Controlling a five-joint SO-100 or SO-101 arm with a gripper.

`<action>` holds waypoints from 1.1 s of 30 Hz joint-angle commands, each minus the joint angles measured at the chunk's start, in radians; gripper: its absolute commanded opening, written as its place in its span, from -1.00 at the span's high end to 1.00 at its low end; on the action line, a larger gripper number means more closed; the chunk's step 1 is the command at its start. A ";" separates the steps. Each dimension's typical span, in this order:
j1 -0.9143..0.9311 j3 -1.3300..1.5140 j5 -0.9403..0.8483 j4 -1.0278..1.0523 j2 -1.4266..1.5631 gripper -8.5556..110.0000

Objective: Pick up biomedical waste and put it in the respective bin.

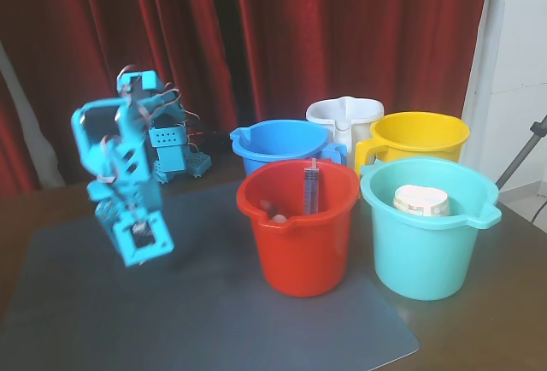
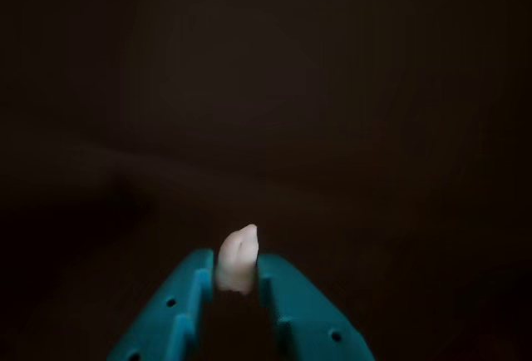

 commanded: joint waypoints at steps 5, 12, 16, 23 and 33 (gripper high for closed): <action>-0.083 -0.043 0.120 0.127 0.325 0.86; -0.255 -0.035 0.331 0.127 0.537 0.86; -0.436 -0.043 0.514 0.110 0.621 0.86; -0.756 -0.043 0.762 -0.130 0.643 0.86; -0.960 -0.433 0.861 -0.600 0.051 0.86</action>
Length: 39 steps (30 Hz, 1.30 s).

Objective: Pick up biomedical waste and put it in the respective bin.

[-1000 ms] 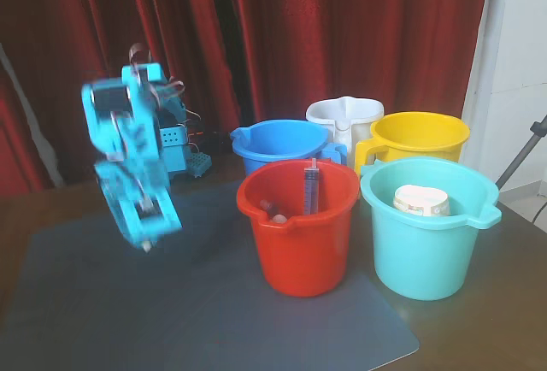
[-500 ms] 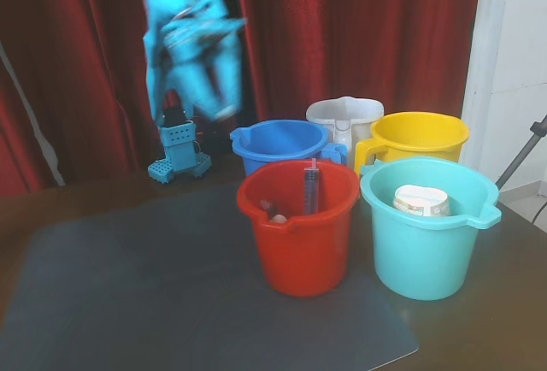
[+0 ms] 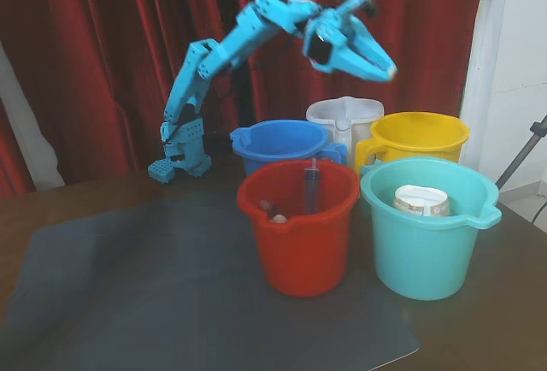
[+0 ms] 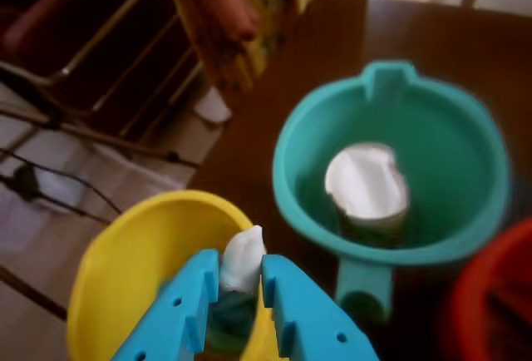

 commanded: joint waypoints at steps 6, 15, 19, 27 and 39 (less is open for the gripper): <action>-0.058 -0.480 -0.003 -0.020 -0.451 0.86; -0.143 -0.515 0.005 -0.018 -0.492 0.86; -0.147 -0.529 0.005 -0.023 -0.489 0.86; -0.150 -0.586 0.000 0.078 -0.394 0.81; -0.156 -0.584 0.005 0.169 -0.273 0.66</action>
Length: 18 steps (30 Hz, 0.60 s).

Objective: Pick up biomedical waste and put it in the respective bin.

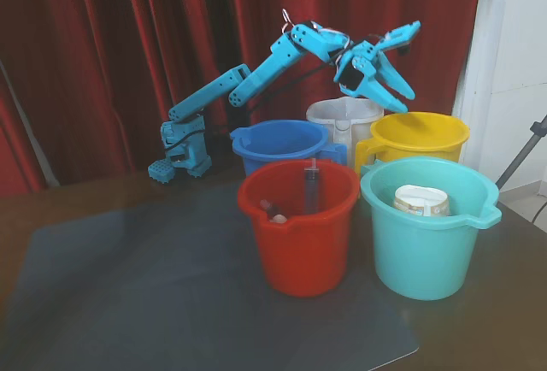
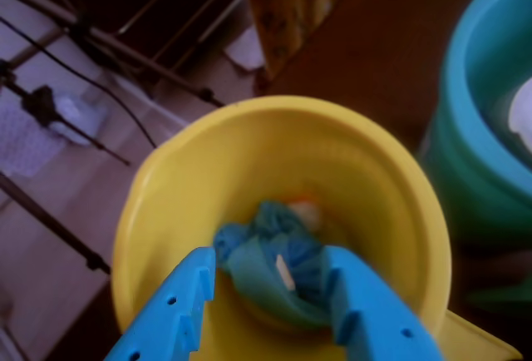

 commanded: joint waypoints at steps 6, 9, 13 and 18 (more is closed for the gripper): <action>-0.005 -0.173 0.058 0.078 0.172 0.66; -0.005 -0.201 0.061 0.209 0.268 0.66; -0.005 -0.236 0.061 0.436 0.448 0.75; 0.008 -0.224 0.051 0.663 0.738 0.84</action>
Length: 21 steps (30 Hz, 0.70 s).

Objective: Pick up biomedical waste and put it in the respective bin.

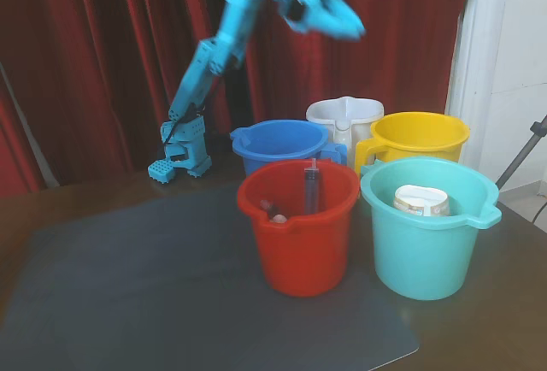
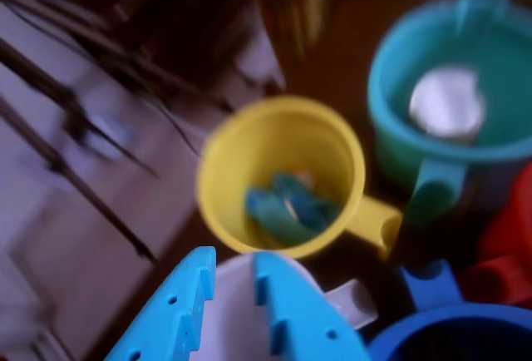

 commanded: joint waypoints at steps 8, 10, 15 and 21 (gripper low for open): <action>0.138 0.018 -0.308 0.351 0.603 0.85; 0.218 0.156 -0.488 0.351 0.735 0.85; 0.360 0.565 -0.908 0.347 1.022 0.85; 0.727 0.904 -1.522 0.334 1.238 0.85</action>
